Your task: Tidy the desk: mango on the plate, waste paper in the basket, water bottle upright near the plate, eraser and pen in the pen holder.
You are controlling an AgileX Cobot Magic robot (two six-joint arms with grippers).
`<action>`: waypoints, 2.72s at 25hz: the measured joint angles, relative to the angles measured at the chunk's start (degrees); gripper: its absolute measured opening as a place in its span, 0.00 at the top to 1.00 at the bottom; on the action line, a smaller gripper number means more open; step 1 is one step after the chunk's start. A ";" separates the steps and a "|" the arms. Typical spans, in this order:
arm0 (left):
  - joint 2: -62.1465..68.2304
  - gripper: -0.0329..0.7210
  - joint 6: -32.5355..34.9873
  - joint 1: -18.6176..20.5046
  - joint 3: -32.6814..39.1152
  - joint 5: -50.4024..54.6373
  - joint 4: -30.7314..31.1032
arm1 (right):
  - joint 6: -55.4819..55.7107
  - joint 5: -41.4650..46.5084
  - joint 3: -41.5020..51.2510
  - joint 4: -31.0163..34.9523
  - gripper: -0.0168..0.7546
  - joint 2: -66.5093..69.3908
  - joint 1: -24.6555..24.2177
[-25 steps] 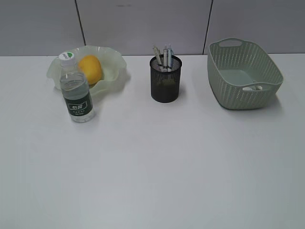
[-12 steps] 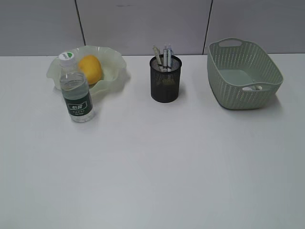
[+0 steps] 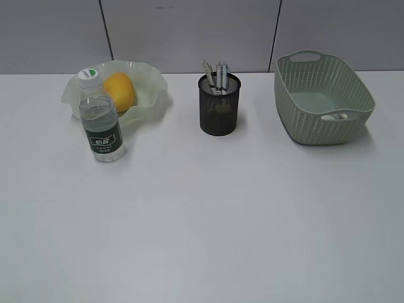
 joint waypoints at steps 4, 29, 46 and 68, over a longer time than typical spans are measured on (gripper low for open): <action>0.00 0.34 0.00 0.00 0.00 0.00 0.00 | 0.00 0.00 0.00 0.00 0.40 0.00 0.00; 0.00 0.35 0.00 0.00 0.00 0.00 0.00 | 0.00 0.00 0.00 0.00 0.40 0.00 0.00; 0.00 0.36 0.00 0.00 0.00 0.00 0.00 | 0.00 0.00 0.00 0.00 0.40 0.00 0.00; 0.00 0.37 0.00 0.00 0.00 0.00 0.00 | 0.00 0.00 0.00 0.00 0.40 0.00 0.00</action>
